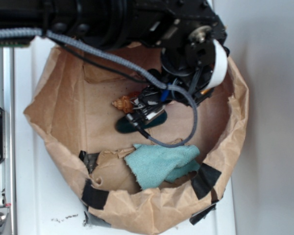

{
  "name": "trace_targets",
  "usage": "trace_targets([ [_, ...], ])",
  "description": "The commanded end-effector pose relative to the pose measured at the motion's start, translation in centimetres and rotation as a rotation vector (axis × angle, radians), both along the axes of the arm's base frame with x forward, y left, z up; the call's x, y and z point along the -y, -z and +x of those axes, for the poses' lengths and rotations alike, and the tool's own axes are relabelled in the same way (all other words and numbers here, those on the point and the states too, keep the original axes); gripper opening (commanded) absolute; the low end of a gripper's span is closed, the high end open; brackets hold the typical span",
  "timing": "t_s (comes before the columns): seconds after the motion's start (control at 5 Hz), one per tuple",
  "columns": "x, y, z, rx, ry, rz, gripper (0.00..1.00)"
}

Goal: Grab the shell.

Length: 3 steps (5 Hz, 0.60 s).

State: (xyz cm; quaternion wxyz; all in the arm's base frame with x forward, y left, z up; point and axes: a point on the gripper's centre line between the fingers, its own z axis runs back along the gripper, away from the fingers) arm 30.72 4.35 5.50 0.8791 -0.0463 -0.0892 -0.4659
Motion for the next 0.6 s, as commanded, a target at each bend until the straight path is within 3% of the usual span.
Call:
trace_targets([
  [0.0, 0.6, -1.3, -1.7, 0.039, -0.028, 0.014, 1.0],
  [0.2, 0.5, -2.4, -1.7, -0.071, -0.133, -0.011, 1.0],
  [0.4, 0.4, -3.1, -1.8, -0.14, -0.262, -0.041, 1.0],
])
